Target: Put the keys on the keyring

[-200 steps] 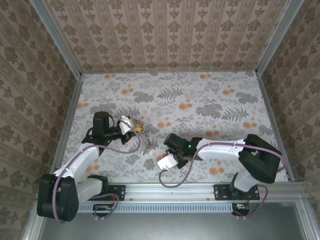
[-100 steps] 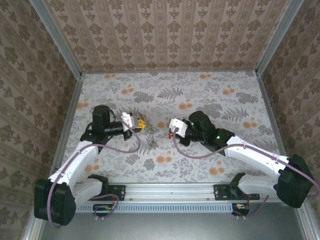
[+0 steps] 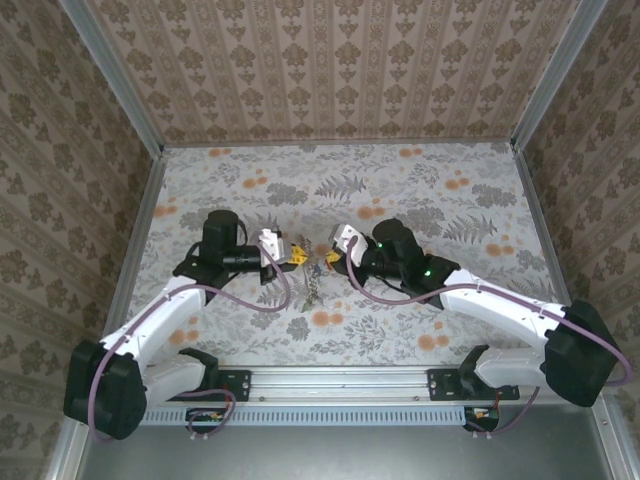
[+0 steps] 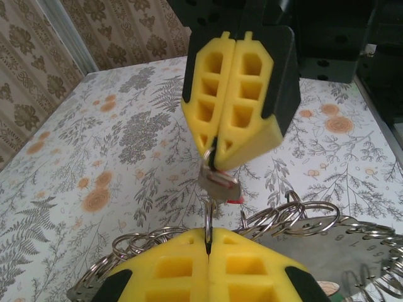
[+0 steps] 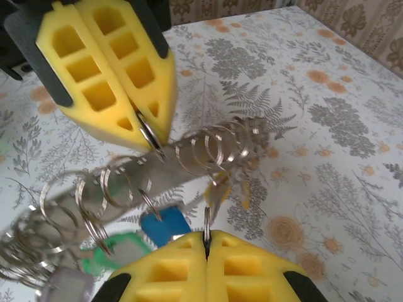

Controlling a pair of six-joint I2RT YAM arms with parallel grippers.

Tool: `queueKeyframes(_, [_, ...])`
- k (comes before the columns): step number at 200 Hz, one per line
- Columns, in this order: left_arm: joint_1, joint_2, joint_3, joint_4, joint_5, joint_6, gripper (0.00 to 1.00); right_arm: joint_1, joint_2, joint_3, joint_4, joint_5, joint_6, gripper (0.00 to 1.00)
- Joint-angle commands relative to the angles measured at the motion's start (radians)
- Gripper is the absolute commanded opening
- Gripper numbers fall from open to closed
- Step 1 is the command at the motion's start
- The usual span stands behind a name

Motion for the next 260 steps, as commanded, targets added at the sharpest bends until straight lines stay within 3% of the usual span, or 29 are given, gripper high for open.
queueKeyframes(1, [-0.012,0.009,0.025,0.068,-0.013,-0.022,0.00,0.021,0.022,0.047,0.042,-0.031,0.026,0.00])
queueKeyframes(57, [-0.021,0.014,0.000,0.078,-0.117,-0.002,0.00,0.054,0.059,0.069,0.050,-0.022,0.022,0.00])
queueKeyframes(116, [-0.074,0.009,-0.005,0.055,-0.136,0.027,0.00,0.055,0.085,0.102,0.058,0.011,0.056,0.00])
queueKeyframes(260, [-0.093,-0.008,-0.010,0.036,-0.157,0.057,0.00,-0.013,0.129,0.114,0.052,0.021,0.232,0.00])
